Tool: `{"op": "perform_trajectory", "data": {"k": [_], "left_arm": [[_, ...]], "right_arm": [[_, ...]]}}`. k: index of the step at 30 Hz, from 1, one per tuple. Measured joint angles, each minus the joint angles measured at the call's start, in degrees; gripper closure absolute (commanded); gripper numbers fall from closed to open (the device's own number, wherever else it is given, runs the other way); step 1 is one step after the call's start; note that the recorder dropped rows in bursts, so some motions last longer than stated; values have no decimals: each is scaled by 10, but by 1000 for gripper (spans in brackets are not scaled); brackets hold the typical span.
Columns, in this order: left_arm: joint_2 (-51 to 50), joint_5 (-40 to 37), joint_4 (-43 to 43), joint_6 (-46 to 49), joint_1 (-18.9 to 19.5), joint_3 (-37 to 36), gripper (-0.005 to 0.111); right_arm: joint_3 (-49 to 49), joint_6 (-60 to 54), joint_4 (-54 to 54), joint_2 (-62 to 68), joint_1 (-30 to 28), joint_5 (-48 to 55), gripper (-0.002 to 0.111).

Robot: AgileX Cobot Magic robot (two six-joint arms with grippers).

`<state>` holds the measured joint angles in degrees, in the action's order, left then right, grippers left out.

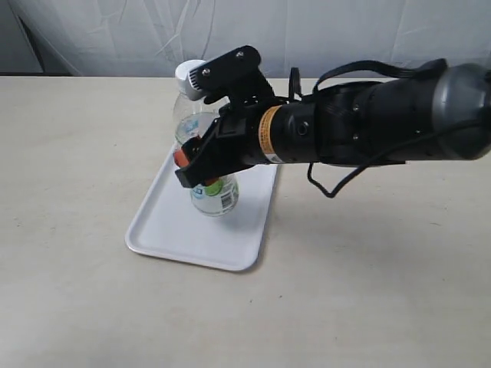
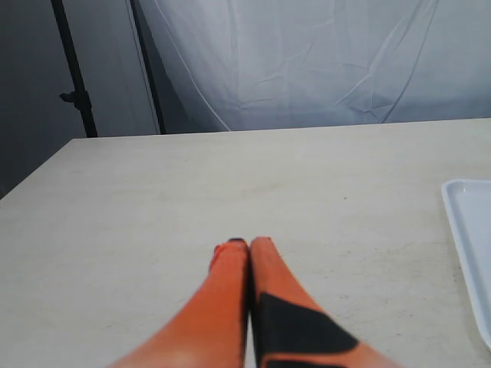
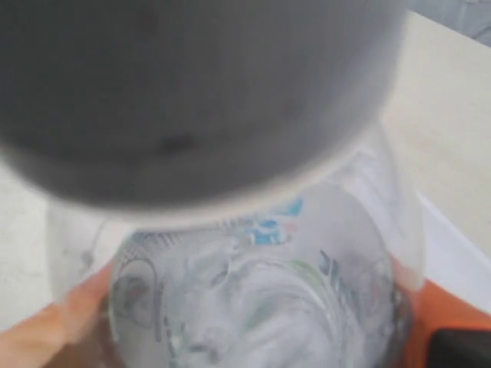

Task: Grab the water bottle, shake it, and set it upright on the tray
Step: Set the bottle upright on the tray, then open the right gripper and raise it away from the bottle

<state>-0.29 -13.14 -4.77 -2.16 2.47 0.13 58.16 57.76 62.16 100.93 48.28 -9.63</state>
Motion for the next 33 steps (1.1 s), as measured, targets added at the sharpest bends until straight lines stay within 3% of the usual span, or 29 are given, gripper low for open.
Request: {"op": "perform_trajectory", "data": {"k": [8, 10, 11, 12, 13, 14, 15, 24, 31, 32, 33], "left_arm": [[0, 0, 0, 0, 0, 0, 107], [0, 0, 0, 0, 0, 0, 107], [0, 0, 0, 0, 0, 0, 107], [0, 0, 0, 0, 0, 0, 107], [0, 0, 0, 0, 0, 0, 107], [0, 0, 0, 0, 0, 0, 107], [0, 0, 0, 0, 0, 0, 107], [0, 0, 0, 0, 0, 0, 107], [0, 0, 0, 0, 0, 0, 107], [0, 0, 0, 0, 0, 0, 107], [0, 0, 0, 0, 0, 0, 107]], "right_arm": [[43, -14, -8, 74, 0, 2, 108], [45, -14, -10, 75, 0, -6, 91], [45, -14, -10, 76, 0, -10, 66], [45, -14, -10, 77, 0, -20, 50], [45, -14, -10, 78, 0, -23, 18], [45, -14, -20, 78, 0, -23, 7], [45, -14, -25, 78, 0, -22, 4], [47, -15, -29, 43, 0, 2, 4], [47, -15, -21, -106, 0, 3, 5], [47, -15, -17, -119, 0, 6, 13], [47, -15, -12, -152, 0, 14, 35]]}}
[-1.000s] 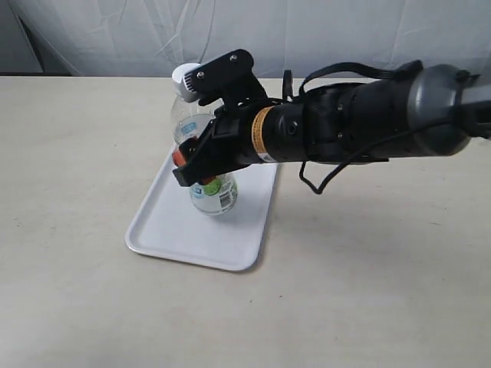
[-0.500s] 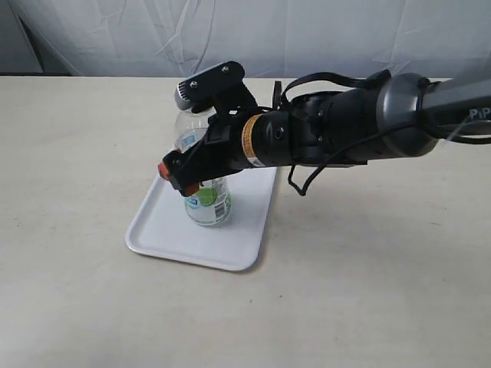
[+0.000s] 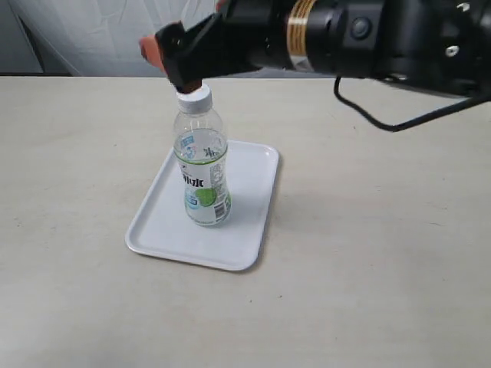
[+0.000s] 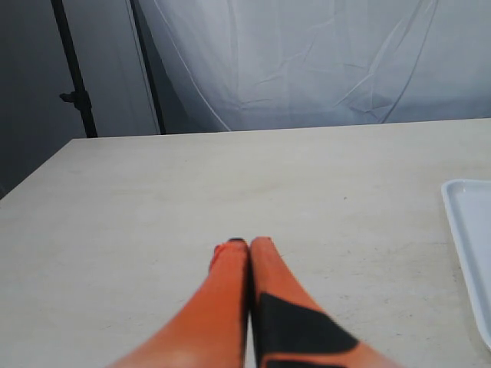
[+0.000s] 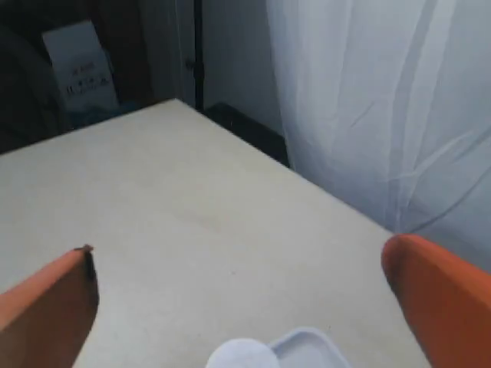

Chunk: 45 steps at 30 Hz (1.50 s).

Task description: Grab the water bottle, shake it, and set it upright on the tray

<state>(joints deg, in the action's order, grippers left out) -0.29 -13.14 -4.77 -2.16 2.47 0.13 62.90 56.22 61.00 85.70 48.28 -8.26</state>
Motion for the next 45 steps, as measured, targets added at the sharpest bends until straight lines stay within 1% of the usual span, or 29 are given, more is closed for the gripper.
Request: {"op": "perform_trajectory", "data": {"k": [1, 2, 3, 6, 14, 16, 19, 20, 23, 25, 29, 31, 33, 36, 39, 42, 45], "left_arm": [[0, 0, 0, 0, 0, 0, 107], [0, 0, 0, 0, 0, 0, 107], [0, 0, 0, 0, 0, 0, 107], [0, 0, 0, 0, 0, 0, 107], [0, 0, 0, 0, 0, 0, 107], [0, 0, 0, 0, 0, 0, 107], [0, 0, 0, 0, 0, 0, 107], [0, 0, 0, 0, 0, 0, 107], [0, 0, 0, 0, 0, 0, 107], [0, 0, 0, 0, 0, 0, 107], [0, 0, 0, 0, 2, 0, 107], [0, 0, 0, 0, 2, 0, 107], [0, 0, 0, 0, 2, 0, 107], [0, 0, 0, 0, 2, 0, 107], [0, 0, 0, 0, 2, 0, 107], [0, 0, 0, 0, 2, 0, 107], [0, 0, 0, 0, 2, 0, 107]], "right_arm": [[0, 12, 2, -27, 0, 2, 52], [-3, 20, 3, -41, 0, 2, 87], [-11, 29, 3, -66, 0, 2, 108], [-28, 46, 2, -98, 0, 13, 102], [-30, 62, 2, -105, 0, 40, 102], [-30, 62, 6, -106, 0, 75, 102], [-30, 63, 7, -107, 0, 180, 102], [-30, 64, 6, -108, 0, 230, 102], [-32, 61, 13, -126, 0, 328, 102], [-37, 54, 38, -153, -1, 361, 102], [-54, 48, 111, -238, -8, 350, 102], [-74, 47, 124, -290, -38, 318, 102], [-102, 47, 126, -341, -87, 280, 102], [-173, 50, 112, -435, -196, 220, 102], [-239, 52, 96, -528, -274, 202, 102], [-292, 52, 74, -607, -307, 199, 102], [-341, 52, 49, -672, -311, 191, 102]]}}
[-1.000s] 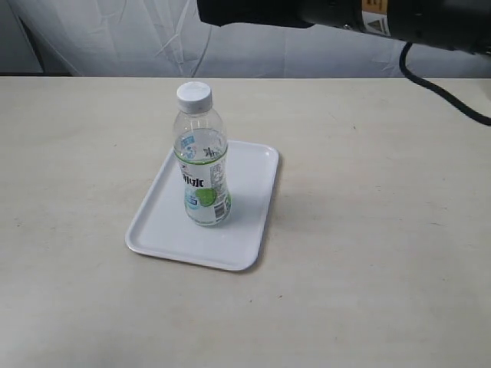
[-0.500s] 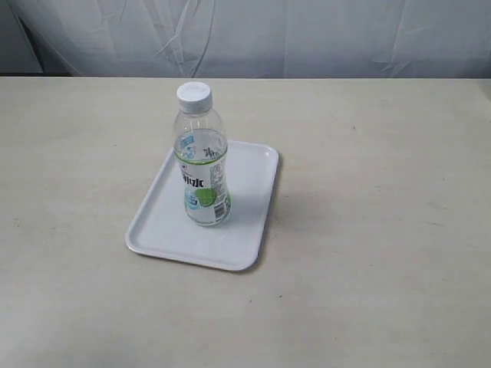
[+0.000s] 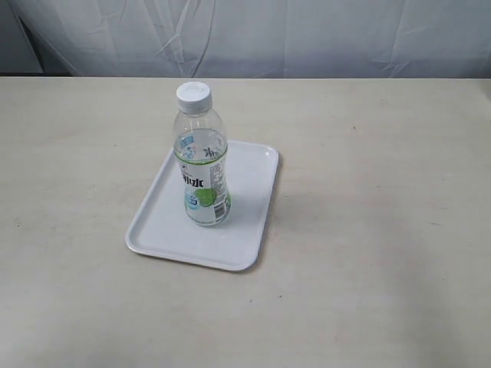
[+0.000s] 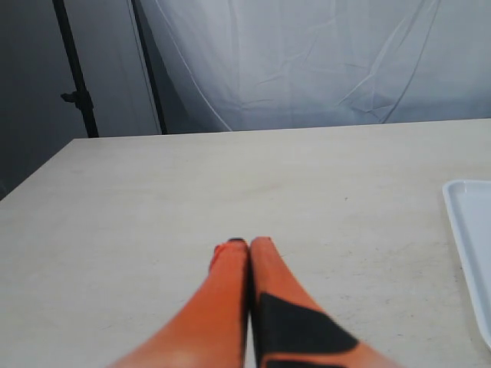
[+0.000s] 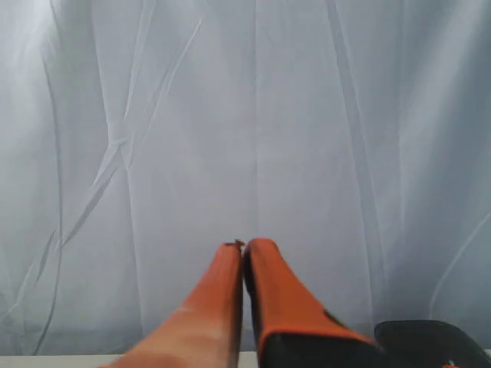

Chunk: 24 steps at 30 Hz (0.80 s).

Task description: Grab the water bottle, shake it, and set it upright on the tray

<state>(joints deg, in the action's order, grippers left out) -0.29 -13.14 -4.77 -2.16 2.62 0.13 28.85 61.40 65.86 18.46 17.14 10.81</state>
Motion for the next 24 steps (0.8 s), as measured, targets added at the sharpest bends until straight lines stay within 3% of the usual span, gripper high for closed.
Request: {"op": "perform_trajectory", "data": {"k": [6, 12, 24], "left_arm": [[0, 0, 0, 0, 0, 0, 107], [0, 0, 0, 0, 0, 0, 107], [0, 0, 0, 0, 0, 0, 107]], "right_arm": [[-96, -28, -88, -69, -2, -14, 102], [-153, -277, -343, -122, -2, 88, 102], [-220, -462, -486, -181, -21, 129, 102]]}}
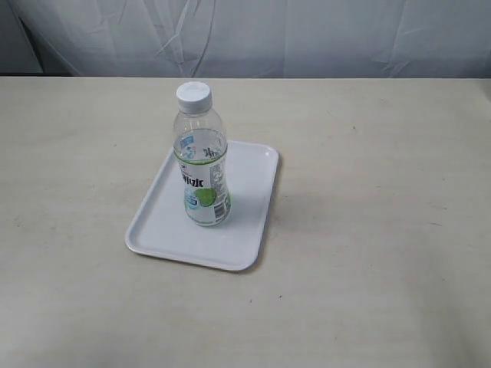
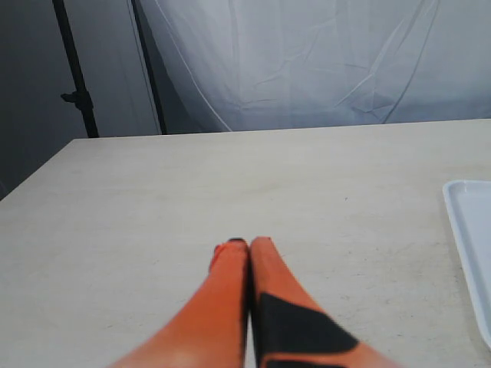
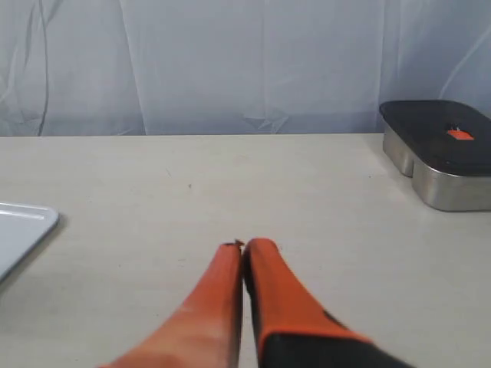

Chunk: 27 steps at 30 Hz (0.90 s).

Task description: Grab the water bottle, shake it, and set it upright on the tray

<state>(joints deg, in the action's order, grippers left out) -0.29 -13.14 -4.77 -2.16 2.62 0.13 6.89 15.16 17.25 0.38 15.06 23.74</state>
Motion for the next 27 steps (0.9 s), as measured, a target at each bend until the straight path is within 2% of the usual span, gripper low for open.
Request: {"op": "perform_trajectory", "data": {"k": [6, 13, 27], "left_arm": [[0, 0, 0, 0, 0, 0, 107], [0, 0, 0, 0, 0, 0, 107], [0, 0, 0, 0, 0, 0, 107]], "right_arm": [[-5, -86, -86, 0, -54, 1, 102], [-5, -106, -116, 0, -124, 10, 102], [-66, -114, -147, 0, -131, -16, 102]]}}
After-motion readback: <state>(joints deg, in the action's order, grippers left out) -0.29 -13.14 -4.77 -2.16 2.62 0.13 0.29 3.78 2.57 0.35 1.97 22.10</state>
